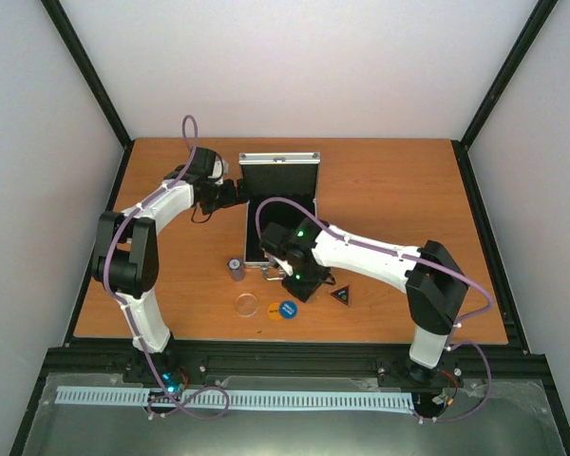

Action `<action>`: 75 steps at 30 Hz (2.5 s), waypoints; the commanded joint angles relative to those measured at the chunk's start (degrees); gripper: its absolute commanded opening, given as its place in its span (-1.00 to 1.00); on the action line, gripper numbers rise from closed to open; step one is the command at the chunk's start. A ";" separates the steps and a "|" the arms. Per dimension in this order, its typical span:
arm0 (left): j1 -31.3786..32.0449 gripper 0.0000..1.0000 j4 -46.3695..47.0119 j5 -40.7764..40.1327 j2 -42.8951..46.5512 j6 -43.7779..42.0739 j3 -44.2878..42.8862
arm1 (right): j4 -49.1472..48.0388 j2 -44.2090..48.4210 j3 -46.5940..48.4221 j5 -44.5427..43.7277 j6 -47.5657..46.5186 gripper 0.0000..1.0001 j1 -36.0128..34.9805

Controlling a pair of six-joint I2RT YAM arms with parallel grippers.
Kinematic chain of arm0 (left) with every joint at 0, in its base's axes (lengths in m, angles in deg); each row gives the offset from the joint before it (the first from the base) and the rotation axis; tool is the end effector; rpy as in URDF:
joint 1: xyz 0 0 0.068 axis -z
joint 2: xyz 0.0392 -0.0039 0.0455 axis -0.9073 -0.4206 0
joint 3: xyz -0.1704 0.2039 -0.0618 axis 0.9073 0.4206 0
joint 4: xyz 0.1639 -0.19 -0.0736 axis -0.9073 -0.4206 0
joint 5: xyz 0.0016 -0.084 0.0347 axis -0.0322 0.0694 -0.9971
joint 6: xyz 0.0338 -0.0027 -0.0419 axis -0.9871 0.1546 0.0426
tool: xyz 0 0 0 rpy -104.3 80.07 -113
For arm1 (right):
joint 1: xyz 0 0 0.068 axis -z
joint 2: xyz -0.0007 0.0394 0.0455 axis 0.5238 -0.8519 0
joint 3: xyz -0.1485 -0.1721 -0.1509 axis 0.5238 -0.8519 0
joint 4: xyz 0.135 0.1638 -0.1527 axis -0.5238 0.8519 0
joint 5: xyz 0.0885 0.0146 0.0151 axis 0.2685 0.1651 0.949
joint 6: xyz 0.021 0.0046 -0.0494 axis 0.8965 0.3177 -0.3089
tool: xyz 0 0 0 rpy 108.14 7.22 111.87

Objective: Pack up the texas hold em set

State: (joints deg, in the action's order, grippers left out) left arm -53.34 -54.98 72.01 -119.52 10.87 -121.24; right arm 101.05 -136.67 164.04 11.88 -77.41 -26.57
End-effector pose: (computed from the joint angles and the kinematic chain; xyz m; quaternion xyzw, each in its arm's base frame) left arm 0.3837 -0.0900 0.2095 -0.0641 0.9498 -0.2112 0.2216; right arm 0.1679 0.2709 0.2191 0.4176 -0.9085 0.0069 0.0169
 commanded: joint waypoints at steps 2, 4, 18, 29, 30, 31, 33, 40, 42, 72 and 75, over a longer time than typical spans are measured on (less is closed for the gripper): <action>-0.10 0.99 -1.07 -0.30 1.47 -1.15 -0.79 | 4.17 0.97 9.94 -7.78 -0.89 -0.85 1.90; -0.10 0.99 -1.12 -0.36 1.70 -1.30 -0.64 | 3.74 0.35 12.27 -11.09 -0.87 -0.88 3.28; -0.10 0.99 -0.76 -0.57 2.01 -2.00 0.22 | -19.86 -9.05 16.55 -26.11 3.29 -0.94 12.60; -0.11 1.00 -0.36 -0.05 1.44 -2.16 0.92 | -35.41 -10.26 8.09 -34.83 2.54 -0.94 14.27; -0.10 1.00 -0.43 -0.08 1.41 -2.22 0.96 | -36.73 -10.26 7.13 -34.83 2.70 -0.94 14.48; -0.10 0.99 -0.45 -0.11 1.41 -2.30 0.96 | -38.27 -10.25 6.20 -34.41 2.65 -0.94 14.69; -0.10 0.99 -0.60 -0.17 1.41 -2.41 0.97 | -40.29 -10.82 5.29 -33.82 2.60 -0.94 14.88; -0.10 1.00 -0.71 -0.26 1.49 -2.51 1.27 | -42.95 -11.56 5.08 -33.39 3.07 -0.94 14.84; -0.10 1.00 -0.71 -0.28 1.41 -2.43 1.42 | -42.53 -10.96 5.77 -33.19 2.96 -0.94 14.88; -0.10 0.99 -0.84 -0.21 0.58 -2.69 1.63 | -46.09 -14.76 0.38 -28.86 2.08 0.38 15.79; -0.10 1.00 -0.83 -0.06 0.70 -2.56 1.66 | -44.56 -12.84 0.67 -27.15 2.36 0.45 15.79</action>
State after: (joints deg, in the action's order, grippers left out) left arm -53.34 -55.66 71.61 -119.30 9.36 -119.73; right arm 53.35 -152.11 164.20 -17.72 -76.05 -11.13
